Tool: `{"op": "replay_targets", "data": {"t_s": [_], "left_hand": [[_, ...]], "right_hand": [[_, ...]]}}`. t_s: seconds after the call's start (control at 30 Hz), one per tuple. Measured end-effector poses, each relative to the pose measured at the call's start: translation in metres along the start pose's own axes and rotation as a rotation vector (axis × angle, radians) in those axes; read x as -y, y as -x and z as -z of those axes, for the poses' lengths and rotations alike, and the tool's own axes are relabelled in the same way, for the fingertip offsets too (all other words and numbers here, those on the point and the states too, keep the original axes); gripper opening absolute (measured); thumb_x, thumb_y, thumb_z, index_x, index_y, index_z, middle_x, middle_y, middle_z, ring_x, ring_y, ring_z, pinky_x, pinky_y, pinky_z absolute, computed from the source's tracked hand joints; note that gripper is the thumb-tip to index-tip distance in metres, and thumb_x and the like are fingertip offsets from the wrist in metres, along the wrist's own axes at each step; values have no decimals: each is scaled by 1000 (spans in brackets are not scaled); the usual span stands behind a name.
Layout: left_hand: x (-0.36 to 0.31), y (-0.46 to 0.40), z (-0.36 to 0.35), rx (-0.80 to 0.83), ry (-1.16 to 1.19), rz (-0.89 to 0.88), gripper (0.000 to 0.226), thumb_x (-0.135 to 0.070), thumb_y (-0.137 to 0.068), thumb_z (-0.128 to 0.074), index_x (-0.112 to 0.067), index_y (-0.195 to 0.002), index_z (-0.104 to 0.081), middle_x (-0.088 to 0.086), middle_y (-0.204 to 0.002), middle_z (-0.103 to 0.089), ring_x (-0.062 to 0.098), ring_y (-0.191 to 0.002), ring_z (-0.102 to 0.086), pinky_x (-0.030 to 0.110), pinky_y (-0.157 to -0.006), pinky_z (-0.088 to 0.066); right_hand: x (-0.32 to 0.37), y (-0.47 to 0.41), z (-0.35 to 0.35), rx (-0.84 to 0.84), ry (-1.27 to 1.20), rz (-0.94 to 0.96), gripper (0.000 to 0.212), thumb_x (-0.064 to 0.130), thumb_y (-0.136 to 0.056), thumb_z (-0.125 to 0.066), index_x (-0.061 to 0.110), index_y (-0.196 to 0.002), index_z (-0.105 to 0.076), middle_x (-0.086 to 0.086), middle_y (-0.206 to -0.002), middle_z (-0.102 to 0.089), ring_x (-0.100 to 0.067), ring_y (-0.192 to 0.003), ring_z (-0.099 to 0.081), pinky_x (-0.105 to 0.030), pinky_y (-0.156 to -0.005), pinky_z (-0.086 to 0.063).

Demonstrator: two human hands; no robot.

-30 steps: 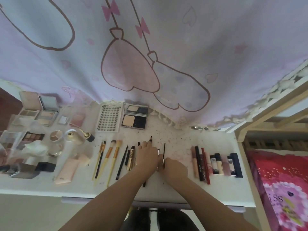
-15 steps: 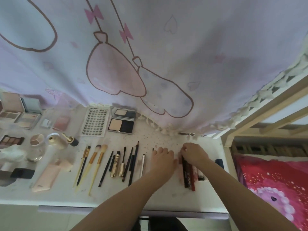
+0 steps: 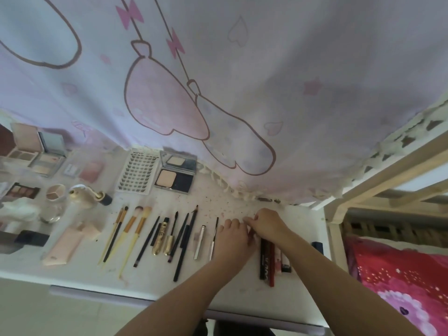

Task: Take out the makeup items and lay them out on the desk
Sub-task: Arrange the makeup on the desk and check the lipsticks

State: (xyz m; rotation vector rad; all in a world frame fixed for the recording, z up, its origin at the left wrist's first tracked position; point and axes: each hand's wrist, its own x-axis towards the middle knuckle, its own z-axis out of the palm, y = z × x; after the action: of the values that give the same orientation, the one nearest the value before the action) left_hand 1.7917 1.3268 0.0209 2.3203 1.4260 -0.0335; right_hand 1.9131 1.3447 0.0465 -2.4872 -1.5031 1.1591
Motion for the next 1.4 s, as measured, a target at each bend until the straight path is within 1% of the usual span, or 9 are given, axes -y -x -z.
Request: {"op": "replay_targets", "data": {"t_s": [0.13, 0.23, 0.4, 0.6, 0.8, 1.07, 1.23, 1.33, 1.4], "left_hand": [[25, 8, 25, 42, 255, -31, 25, -34, -98, -38, -15, -91, -52, 4, -84, -63, 24, -78, -58, 32, -61, -33], [41, 12, 51, 163, 388, -87, 27, -33, -100, -37, -17, -87, -53, -5, -70, -52, 13, -61, -47, 28, -51, -29], [66, 13, 88, 243, 539, -133, 25, -24, -98, -42, -12, -93, -64, -8, -69, -51, 0, -57, -43, 9, -50, -33], [90, 21, 118, 399, 707, -130, 25, -28, -98, -45, -17, -88, -65, -9, -65, -50, -1, -52, -44, 11, -54, -37], [94, 23, 129, 210, 351, -288, 24, -37, -96, -43, -22, -95, -62, -11, -67, -51, 0, -54, -44, 16, -52, -33], [100, 23, 138, 241, 377, -332, 27, -33, -97, -43, -18, -93, -65, -11, -62, -46, 1, -50, -39, 17, -51, -30], [98, 22, 141, 244, 447, -314, 24, -33, -96, -46, -20, -90, -65, -12, -60, -46, -2, -46, -39, 14, -50, -29], [94, 21, 141, 238, 434, -324, 22, -35, -96, -46, -23, -89, -63, -11, -60, -46, -1, -48, -38, 15, -50, -30], [91, 20, 141, 235, 432, -323, 22, -35, -96, -46, -22, -92, -63, -11, -60, -46, 2, -50, -38, 17, -50, -31]], "right_hand": [[11, 12, 13, 114, -344, 43, 35, 32, -94, -52, 10, -68, -60, -8, -65, -63, -13, -48, -49, -22, -49, -37], [21, 26, 16, 152, -516, 98, 33, 26, -98, -47, 7, -73, -59, -8, -63, -60, -10, -41, -42, -21, -41, -32], [42, 43, 9, 75, -623, 200, 29, 22, -98, -46, 3, -80, -57, -2, -55, -58, -7, -36, -41, -18, -38, -31], [62, 65, 7, 86, -688, 308, 27, 25, -99, -45, 9, -80, -57, -2, -60, -58, -7, -41, -43, -17, -41, -33], [69, 75, 17, 269, -654, 58, 54, 52, -96, -38, 9, -77, -65, 6, -44, -33, -9, -38, -24, -20, -37, -19], [73, 79, 21, 288, -653, 170, 38, 37, -98, -45, 13, -70, -51, 6, -49, -36, -7, -41, -27, -17, -39, -23], [71, 83, 30, 259, -546, 274, 14, 28, -94, -54, 15, -90, -58, 5, -66, -56, -6, -55, -43, -18, -50, -35], [71, 83, 38, 290, -521, 155, 42, 48, -96, -41, 15, -86, -65, 6, -53, -53, -6, -45, -42, -18, -48, -34], [69, 80, 40, 247, -491, 120, 48, 46, -98, -37, 12, -79, -65, 6, -46, -47, -6, -39, -38, -19, -48, -32]]}}
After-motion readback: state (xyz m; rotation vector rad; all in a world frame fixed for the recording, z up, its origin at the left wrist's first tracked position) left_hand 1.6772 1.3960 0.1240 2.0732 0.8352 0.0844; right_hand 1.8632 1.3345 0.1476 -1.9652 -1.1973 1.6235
